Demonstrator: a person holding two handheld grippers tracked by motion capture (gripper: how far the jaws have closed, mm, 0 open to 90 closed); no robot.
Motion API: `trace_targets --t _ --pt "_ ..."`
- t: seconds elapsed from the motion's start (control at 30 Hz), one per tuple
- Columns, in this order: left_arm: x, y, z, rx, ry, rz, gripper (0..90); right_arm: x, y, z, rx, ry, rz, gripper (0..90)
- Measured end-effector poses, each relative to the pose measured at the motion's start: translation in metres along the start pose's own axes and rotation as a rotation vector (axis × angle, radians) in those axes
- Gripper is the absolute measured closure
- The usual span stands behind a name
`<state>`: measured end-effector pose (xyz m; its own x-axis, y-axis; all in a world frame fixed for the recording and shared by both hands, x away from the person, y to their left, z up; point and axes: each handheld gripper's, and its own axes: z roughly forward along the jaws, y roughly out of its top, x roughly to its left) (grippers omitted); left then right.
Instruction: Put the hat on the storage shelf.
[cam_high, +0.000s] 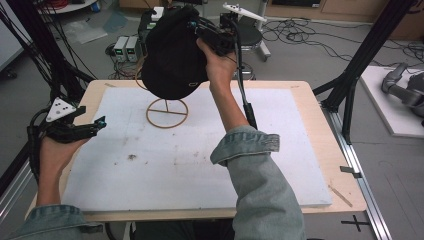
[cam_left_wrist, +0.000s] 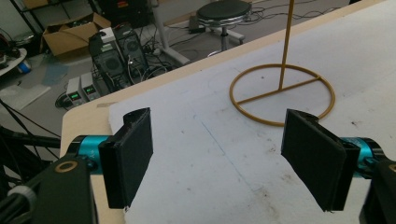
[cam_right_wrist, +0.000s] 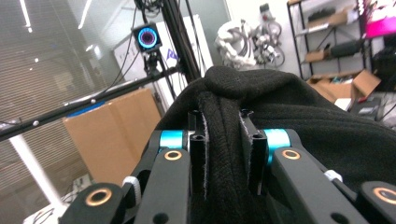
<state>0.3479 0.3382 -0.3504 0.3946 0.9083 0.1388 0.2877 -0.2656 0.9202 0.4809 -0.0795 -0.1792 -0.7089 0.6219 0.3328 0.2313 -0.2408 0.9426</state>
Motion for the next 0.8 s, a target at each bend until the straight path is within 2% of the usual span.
trace_targets --t 0.6,0.8 --pt "0.001 -0.002 0.002 0.005 -0.001 -0.008 25.3 -0.008 -0.048 0.058 0.103 -0.022 0.075 75.6" --pt "0.001 -0.002 0.002 0.008 -0.002 -0.005 25.3 -0.008 -0.058 0.071 0.128 -0.037 0.069 74.7"
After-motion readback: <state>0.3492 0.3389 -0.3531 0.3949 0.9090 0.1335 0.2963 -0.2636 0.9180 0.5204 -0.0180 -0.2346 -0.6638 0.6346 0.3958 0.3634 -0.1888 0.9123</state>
